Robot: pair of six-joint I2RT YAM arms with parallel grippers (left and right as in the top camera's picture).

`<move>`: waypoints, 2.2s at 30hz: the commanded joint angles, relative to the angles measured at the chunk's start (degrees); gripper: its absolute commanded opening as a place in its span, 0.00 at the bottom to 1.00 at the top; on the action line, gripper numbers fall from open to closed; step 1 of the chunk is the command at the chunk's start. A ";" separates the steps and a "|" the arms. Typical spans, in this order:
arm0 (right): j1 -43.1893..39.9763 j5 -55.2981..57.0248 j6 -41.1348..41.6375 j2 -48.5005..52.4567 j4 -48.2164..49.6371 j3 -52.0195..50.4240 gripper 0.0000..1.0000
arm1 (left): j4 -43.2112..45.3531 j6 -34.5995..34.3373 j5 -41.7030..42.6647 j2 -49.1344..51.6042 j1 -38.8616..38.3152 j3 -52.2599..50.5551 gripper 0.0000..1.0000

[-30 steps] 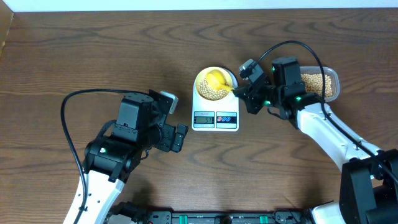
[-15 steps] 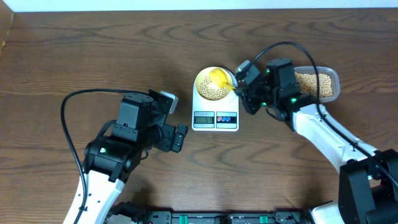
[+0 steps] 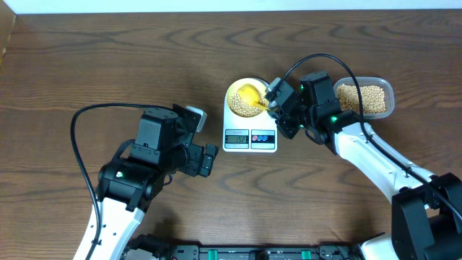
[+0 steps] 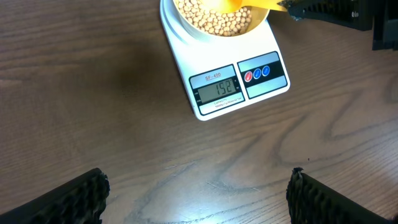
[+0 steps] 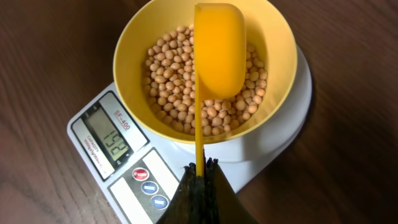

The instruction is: Scoop item into bowl and weigh 50g on scale

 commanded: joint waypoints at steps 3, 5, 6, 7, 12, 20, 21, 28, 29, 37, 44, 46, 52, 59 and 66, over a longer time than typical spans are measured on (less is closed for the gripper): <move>0.31 -4.31 -0.61 0.66 -0.24 0.11 0.01 | 0.09 0.11 -0.59 -0.04 -0.13 -0.02 0.94; 0.11 -4.39 -0.61 0.66 -0.24 0.11 0.01 | 0.09 0.13 -0.59 -0.04 -0.13 -0.02 0.94; -0.02 -4.42 -0.42 0.66 -0.22 0.11 0.01 | 0.09 0.11 -0.59 -0.04 -0.13 -0.02 0.94; -0.20 -4.52 -0.42 0.66 -0.20 0.11 0.01 | 0.09 0.11 -0.59 -0.04 -0.13 -0.02 0.94; -1.40 -5.31 3.91 0.66 1.46 0.11 0.01 | 0.09 0.11 -0.59 -0.04 -0.13 -0.02 0.93; -3.15 -9.99 7.10 0.66 2.97 0.11 0.01 | 0.09 0.11 -0.59 -0.04 -0.13 -0.02 0.94; -3.26 -9.99 7.13 0.66 2.95 0.11 0.01 | 0.09 0.11 -0.59 -0.04 -0.13 -0.02 0.94; -4.59 -9.25 9.25 0.66 3.28 0.11 0.01 | 0.09 0.11 -0.59 -0.04 -0.13 -0.02 0.93; -4.72 -8.39 9.25 0.66 3.45 0.11 0.01 | 0.09 0.11 -0.59 -0.04 -0.13 -0.02 0.94; -4.87 -0.31 9.18 0.66 4.55 0.11 0.01 | 0.09 0.11 -0.59 -0.04 -0.13 -0.02 0.94; -4.90 -0.31 8.02 0.66 5.05 0.11 0.01 | 0.09 0.11 -0.59 -0.04 -0.13 -0.02 0.94; -4.87 -0.28 6.62 0.66 5.03 0.11 0.01 | 0.09 0.11 -0.59 -0.04 -0.13 -0.02 0.93; -4.85 -0.48 3.39 0.66 5.38 0.11 0.01 | 0.09 0.11 -0.59 -0.04 -0.13 -0.02 0.93; -4.68 -4.48 3.39 0.68 7.21 0.13 0.01 | 0.09 0.11 -0.59 -0.04 -0.13 -0.02 0.94; -2.69 -2.82 1.22 2.40 7.19 0.11 0.01 | 0.09 0.11 -0.59 -0.04 -0.13 -0.02 0.94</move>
